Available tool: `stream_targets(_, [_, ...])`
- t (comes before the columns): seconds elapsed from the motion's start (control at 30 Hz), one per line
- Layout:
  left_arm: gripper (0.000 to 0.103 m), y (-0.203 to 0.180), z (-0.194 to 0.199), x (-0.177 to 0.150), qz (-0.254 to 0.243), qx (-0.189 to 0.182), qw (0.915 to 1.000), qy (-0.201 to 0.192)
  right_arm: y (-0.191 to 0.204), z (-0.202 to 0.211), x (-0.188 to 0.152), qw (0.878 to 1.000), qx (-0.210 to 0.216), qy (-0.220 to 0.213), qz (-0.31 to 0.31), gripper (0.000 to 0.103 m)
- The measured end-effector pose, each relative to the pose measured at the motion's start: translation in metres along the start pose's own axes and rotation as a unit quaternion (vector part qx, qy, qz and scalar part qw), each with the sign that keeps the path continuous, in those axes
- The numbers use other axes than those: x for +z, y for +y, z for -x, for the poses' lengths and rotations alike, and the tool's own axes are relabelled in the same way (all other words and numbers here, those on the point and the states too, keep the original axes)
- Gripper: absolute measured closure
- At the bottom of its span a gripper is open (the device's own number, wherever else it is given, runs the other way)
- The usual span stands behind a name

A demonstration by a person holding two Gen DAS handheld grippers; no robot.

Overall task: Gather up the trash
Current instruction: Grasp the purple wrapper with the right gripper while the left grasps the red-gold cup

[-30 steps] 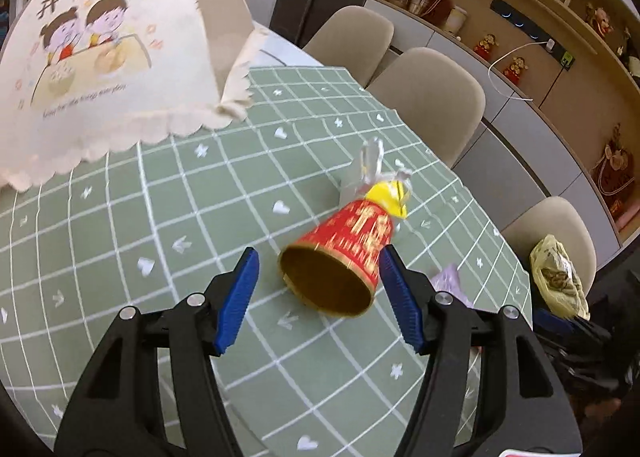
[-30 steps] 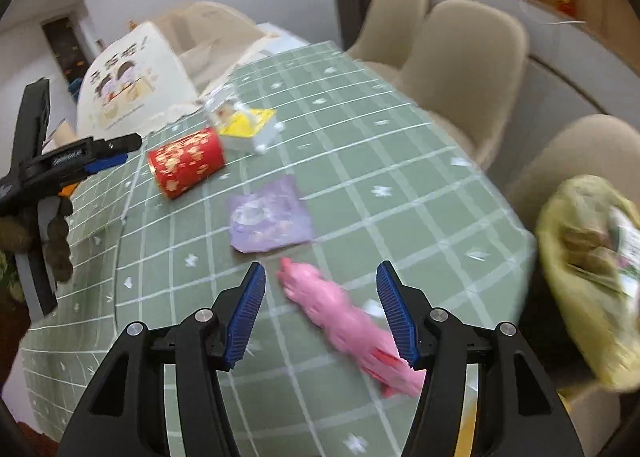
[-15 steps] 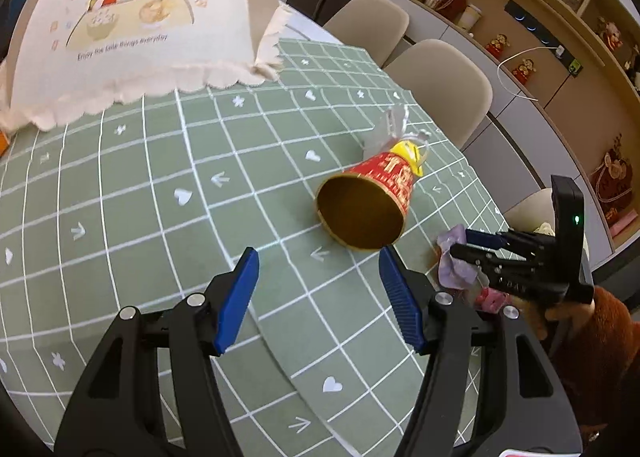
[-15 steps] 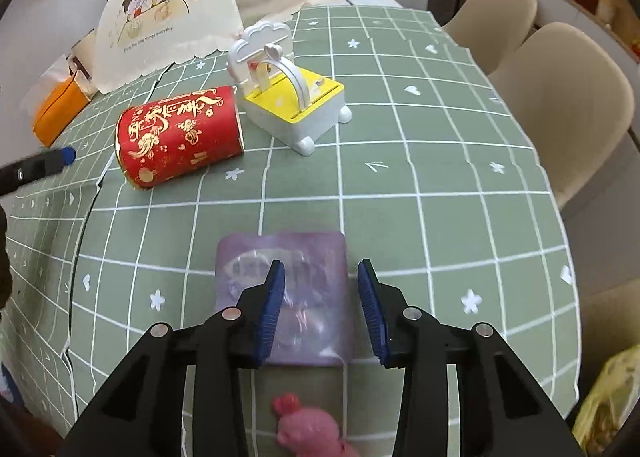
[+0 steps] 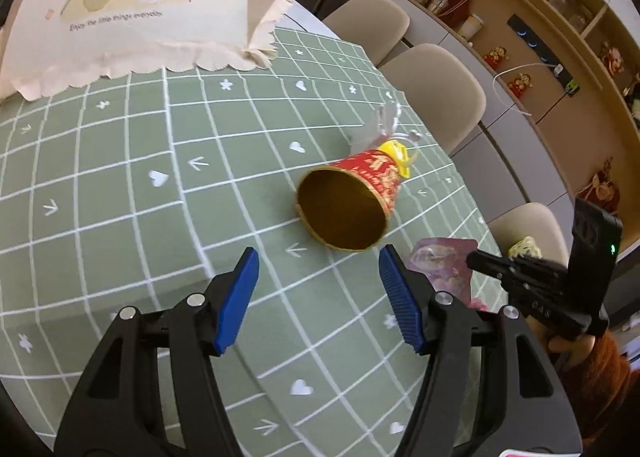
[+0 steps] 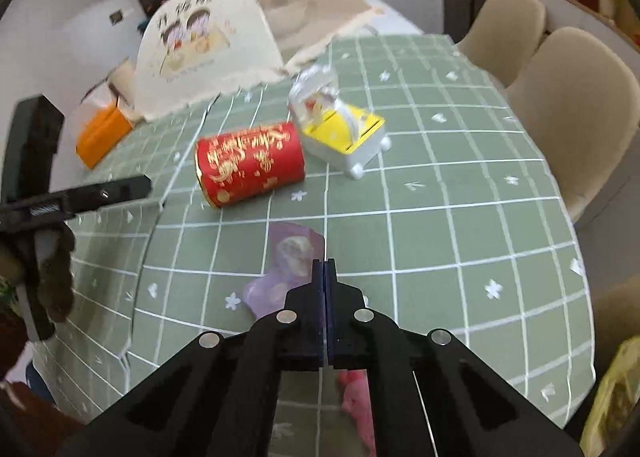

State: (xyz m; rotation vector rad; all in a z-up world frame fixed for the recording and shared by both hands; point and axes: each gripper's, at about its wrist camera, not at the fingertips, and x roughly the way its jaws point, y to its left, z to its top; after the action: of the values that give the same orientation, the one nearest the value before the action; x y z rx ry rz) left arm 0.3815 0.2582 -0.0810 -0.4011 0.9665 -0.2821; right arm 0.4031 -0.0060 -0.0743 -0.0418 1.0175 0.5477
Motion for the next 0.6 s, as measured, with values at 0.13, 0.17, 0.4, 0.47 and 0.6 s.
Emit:
stream_targets(0.13, [0.044, -0.017, -0.012, 0.006, -0.006, -0.009, 0.9999, 0.003, -0.005, 0.019, -0.014, 0.999, -0.027, -0.011, -0.033, 0.1])
stream_targets(0.17, [0.046, -0.021, -0.016, 0.008, -0.006, -0.006, 1.0, 0.005, -0.009, 0.023, -0.019, 0.999, -0.031, -0.012, -0.043, 0.1])
stream_targets(0.4, [0.067, -0.03, -0.046, 0.03, 0.04, -0.009, 0.9989, 0.023, -0.021, 0.044, -0.046, 0.994, -0.048, -0.026, -0.097, 0.1])
stream_targets(0.47, [0.082, -0.033, -0.053, 0.034, 0.045, -0.012, 0.9985, 0.028, -0.02, 0.049, -0.051, 0.993, -0.054, -0.03, -0.096, 0.1])
stream_targets(0.6, [0.099, -0.05, -0.054, 0.037, 0.024, -0.018, 0.9991, 0.029, -0.02, 0.062, -0.058, 0.992, -0.061, -0.043, -0.103, 0.1])
